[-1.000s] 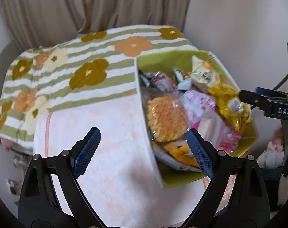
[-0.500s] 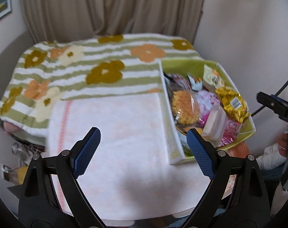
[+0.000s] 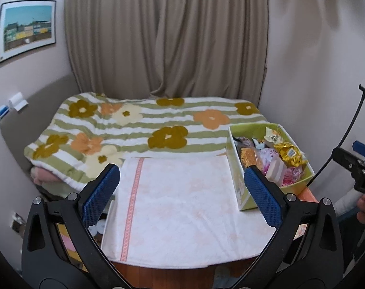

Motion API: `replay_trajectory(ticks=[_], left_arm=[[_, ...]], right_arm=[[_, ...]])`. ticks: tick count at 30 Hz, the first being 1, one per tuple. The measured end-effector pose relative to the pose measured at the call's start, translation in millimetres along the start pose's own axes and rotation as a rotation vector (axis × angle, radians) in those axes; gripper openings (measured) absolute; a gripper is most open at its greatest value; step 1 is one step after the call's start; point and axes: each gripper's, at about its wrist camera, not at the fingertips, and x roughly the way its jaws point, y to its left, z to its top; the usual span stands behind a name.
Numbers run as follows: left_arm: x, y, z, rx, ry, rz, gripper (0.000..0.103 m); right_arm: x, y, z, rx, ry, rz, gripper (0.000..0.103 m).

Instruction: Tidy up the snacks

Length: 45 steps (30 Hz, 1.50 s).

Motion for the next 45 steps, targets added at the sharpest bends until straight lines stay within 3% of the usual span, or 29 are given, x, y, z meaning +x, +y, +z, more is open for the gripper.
replay_trajectory(ticks=[7, 13, 45], left_arm=[[-38.3, 15.5, -21.9, 0.016, -0.053, 0.049, 0.103], [-52.9, 15.1, -24.5, 0.021, -0.083, 0.038, 0.103], [-50.2, 11.8, -23.4, 0.049, -0.092, 0.042, 0.103]], right_arm=[[-21.0, 21.0, -21.7, 0.009, -0.032, -0.016, 0.102], [-33.5, 24.6, -26.0, 0.011, -0.051, -0.033, 0.102], [-29.0, 25.2, -17.6, 0.002, -0.065, -0.047, 0.102]])
